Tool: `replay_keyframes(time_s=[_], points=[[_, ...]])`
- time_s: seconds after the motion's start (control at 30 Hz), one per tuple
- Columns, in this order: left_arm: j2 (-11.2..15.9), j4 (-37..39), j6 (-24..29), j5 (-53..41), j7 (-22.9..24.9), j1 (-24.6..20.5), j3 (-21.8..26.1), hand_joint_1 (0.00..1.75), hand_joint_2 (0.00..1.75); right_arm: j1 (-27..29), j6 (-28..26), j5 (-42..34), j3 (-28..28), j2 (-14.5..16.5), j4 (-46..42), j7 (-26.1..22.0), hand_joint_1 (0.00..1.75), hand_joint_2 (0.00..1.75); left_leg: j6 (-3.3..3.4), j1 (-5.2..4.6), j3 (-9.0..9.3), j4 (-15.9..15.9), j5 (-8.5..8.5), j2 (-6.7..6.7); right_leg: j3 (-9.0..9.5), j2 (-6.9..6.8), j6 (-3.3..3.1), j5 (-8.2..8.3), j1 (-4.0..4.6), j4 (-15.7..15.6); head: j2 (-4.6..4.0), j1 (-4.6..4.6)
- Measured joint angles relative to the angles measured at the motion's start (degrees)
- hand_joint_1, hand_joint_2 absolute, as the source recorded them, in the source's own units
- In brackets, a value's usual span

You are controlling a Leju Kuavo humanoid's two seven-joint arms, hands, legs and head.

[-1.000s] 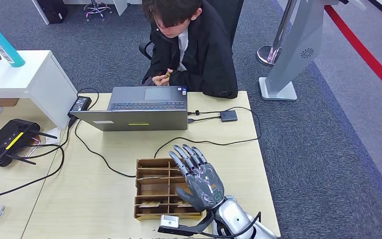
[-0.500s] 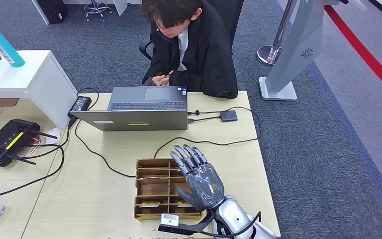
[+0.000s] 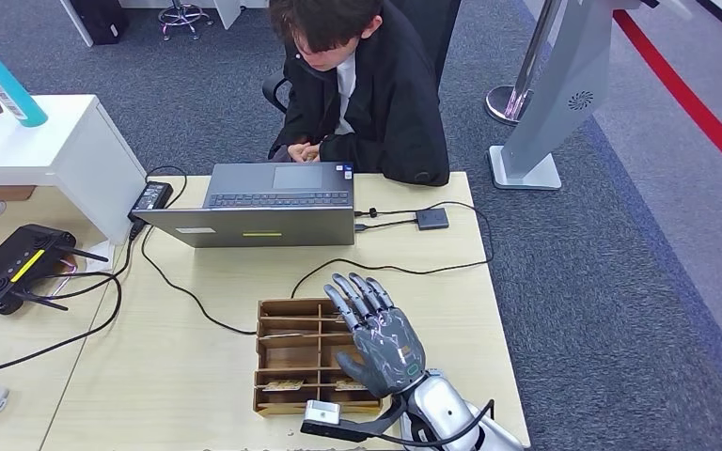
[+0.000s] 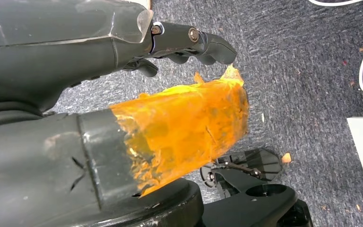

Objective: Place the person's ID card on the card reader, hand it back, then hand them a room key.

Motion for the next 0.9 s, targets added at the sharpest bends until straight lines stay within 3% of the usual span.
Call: replay_keyframes(time_s=[0.9], points=[[0.0,0.0,-0.1,0.0,0.1,0.0,0.0,0.00,0.00,0.0,0.3,-0.1,-1.5,0.3,1.1,0.1,0.25,1.75,0.00,0.01,0.00,0.0,0.00,0.00,0.00,0.00,0.00,0.00,0.00,0.0,0.00,0.00]])
